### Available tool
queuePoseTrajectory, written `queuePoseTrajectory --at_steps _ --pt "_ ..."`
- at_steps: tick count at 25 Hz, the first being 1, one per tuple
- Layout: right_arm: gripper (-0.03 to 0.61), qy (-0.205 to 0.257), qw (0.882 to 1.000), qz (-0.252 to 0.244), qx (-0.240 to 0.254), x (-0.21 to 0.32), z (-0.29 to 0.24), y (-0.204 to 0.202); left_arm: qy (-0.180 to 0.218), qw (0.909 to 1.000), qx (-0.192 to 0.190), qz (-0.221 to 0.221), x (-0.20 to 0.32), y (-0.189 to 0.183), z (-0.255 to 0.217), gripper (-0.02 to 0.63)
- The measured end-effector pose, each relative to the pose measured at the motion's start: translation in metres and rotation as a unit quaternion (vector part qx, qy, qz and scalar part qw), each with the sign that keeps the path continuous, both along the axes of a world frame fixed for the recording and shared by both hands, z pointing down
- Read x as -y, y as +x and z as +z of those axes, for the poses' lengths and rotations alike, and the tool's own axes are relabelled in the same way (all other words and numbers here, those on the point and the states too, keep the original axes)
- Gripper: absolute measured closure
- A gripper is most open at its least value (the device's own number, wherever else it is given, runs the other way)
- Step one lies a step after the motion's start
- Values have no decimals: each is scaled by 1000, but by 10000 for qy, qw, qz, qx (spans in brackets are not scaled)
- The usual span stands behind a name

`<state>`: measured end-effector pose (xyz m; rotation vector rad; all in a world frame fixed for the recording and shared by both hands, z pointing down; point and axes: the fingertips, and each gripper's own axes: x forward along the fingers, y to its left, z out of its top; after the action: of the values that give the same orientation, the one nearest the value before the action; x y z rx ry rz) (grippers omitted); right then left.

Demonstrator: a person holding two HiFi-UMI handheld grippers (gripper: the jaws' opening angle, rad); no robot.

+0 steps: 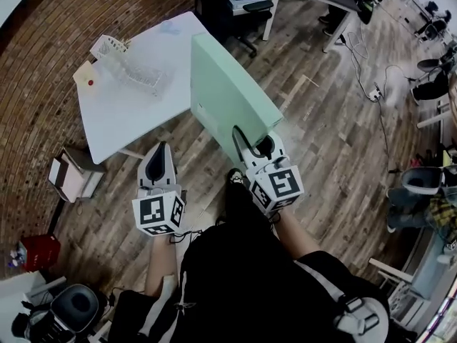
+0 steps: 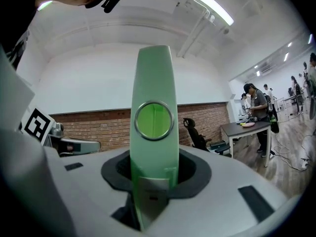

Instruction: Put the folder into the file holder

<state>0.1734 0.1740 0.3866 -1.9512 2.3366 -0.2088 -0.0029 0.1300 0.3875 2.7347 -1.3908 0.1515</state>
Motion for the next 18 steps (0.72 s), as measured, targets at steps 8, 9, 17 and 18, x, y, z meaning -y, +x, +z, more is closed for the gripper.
queuePoseTrajectory --at_steps 8,9,17,18 --pt "431 94 9986 -523 -11 103 -14 33 -62 9993 55 -359 91 38 -5 592" --pt "431 124 9982 -588 -18 114 -16 36 -81 9991 61 -410 101 41 -4 591" --pt "433 321 9923 -1197 16 190 -33 41 -162 9946 90 -1025 158 35 -1 592" --pt "433 368 9911 -1280 22 198 -36 39 -148 9935 94 -1122 165 32 -2 592"
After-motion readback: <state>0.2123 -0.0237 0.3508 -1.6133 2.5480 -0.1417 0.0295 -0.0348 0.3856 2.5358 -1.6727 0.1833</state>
